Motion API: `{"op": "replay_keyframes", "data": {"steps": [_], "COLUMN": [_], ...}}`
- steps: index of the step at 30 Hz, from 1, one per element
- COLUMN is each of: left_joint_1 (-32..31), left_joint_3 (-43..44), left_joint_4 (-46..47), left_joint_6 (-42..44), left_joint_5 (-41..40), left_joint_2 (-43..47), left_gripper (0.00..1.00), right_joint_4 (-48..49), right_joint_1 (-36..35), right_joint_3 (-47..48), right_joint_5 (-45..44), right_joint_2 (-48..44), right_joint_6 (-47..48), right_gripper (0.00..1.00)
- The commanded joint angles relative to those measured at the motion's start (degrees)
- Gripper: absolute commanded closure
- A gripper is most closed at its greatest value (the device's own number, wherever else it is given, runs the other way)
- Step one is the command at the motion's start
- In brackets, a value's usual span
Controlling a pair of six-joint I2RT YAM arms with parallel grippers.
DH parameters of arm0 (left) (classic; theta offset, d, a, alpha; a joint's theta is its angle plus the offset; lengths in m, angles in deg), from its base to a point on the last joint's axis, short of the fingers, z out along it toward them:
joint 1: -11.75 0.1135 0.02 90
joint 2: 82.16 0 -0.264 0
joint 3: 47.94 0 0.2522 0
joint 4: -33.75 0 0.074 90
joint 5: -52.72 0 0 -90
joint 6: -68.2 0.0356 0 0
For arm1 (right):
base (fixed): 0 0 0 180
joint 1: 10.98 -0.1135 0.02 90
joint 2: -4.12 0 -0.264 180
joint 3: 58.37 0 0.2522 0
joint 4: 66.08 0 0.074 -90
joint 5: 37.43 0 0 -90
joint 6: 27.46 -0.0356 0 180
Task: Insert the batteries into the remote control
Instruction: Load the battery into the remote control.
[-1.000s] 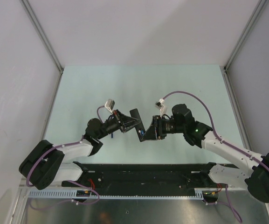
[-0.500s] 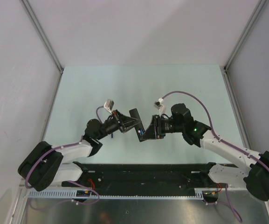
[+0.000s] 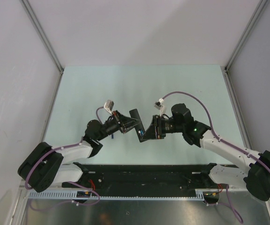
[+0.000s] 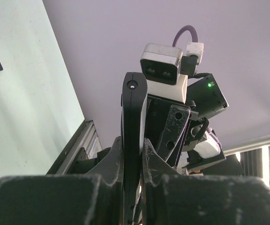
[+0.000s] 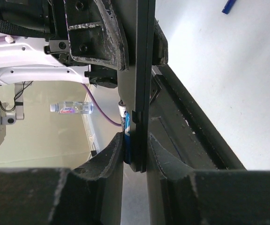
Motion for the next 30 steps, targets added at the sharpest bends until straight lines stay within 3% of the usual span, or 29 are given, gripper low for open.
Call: {"op": "replay_keyframes", "data": {"steps": [1,2,4,10,16,24,30], "left_joint_1": [-1.69,-1.69,-1.69,-1.69,-1.78,-1.69,-1.78], "left_joint_3": [-0.12,0.06,0.32,1.46,1.64,1.82,2.08], "left_joint_4": [2.13,1.61,0.99,-1.21,-2.18,-2.62,-2.97], "left_joint_6": [0.75,1.02,1.81,3.3,4.09,4.1,4.01], "left_joint_5": [2.24,2.15,2.07,1.8,1.8,1.8,1.98], "left_joint_2": [1.5,1.33,1.15,0.71,0.62,1.5,1.94], "left_gripper": [1.0,1.0,1.0,1.0,1.0,1.0,1.0], "right_joint_4": [4.11,3.68,3.15,2.26,2.79,2.7,2.97], "right_joint_1": [0.53,0.53,0.53,0.62,0.8,0.8,0.8], "right_joint_3": [0.11,0.11,0.11,0.19,0.19,0.11,0.19], "right_joint_5": [-2.79,-2.71,-3.05,-3.41,-3.5,-2.53,-1.91], "right_joint_2": [-0.1,-0.28,-0.98,-2.21,-2.22,0.07,1.82], "right_joint_6": [0.72,0.8,0.89,0.8,0.28,0.54,0.54], "right_gripper": [0.92,0.78,0.63,0.49,0.47,0.61,0.63]}}
